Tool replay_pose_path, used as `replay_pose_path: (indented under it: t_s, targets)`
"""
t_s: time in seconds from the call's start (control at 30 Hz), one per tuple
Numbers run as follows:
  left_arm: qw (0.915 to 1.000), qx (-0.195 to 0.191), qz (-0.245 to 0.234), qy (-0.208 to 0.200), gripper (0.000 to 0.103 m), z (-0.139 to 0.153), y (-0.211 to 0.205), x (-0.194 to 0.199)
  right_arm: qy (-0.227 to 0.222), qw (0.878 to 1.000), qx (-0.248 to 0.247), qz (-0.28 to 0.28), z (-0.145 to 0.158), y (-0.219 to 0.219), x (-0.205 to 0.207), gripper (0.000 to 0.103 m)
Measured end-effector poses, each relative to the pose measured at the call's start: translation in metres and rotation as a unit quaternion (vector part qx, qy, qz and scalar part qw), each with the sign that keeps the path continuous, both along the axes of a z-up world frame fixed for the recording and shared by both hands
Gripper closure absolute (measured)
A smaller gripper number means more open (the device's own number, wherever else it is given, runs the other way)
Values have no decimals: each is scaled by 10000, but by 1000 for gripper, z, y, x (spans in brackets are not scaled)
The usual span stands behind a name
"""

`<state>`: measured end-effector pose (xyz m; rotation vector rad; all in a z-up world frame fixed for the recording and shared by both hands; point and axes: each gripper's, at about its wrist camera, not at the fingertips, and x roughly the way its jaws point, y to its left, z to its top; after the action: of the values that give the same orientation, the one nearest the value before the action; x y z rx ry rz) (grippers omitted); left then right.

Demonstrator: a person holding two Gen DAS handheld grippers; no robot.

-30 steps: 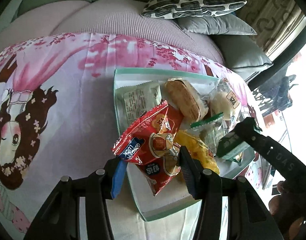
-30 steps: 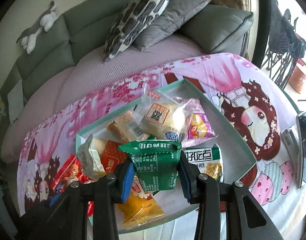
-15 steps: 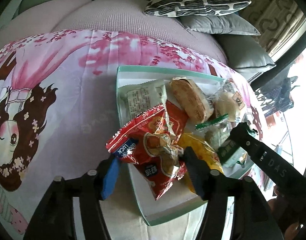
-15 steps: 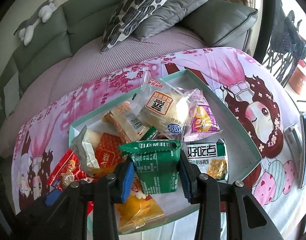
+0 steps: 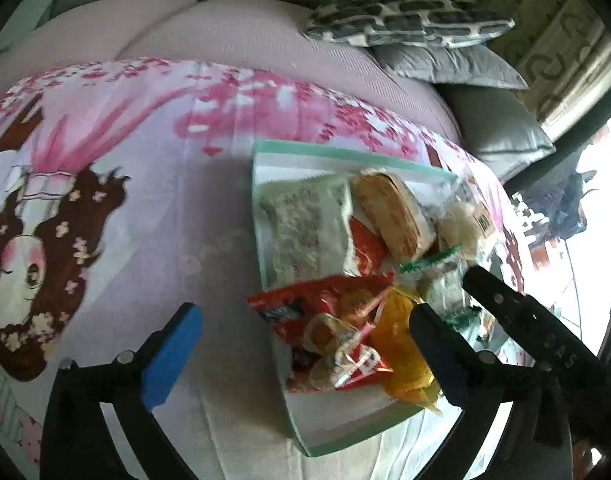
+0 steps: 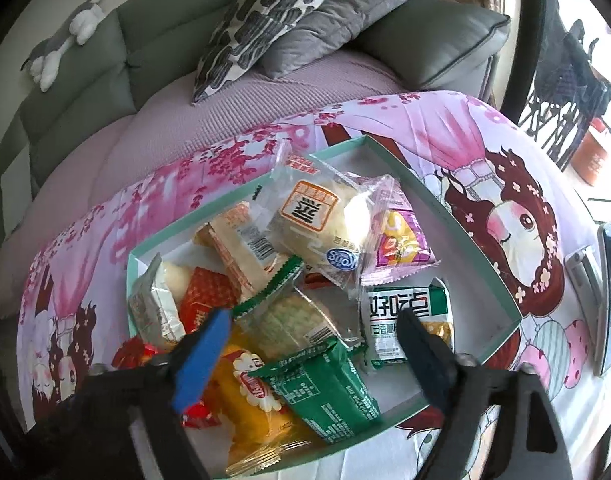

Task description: Organize snacks

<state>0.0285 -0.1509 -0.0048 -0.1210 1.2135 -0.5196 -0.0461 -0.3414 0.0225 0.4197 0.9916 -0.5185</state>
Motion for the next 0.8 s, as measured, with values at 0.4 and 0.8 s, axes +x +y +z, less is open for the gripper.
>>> replay_pose_path:
  t_s: [0.4,0.8]
  targets:
    - [9897,1002,772,-677,0,12,40,-6,-83,9996,-222,119,10,14,-8,0]
    - [9801,1437,1112,-796,0,18,71,-28,-62,9974,-348,624,11,56,-32,0]
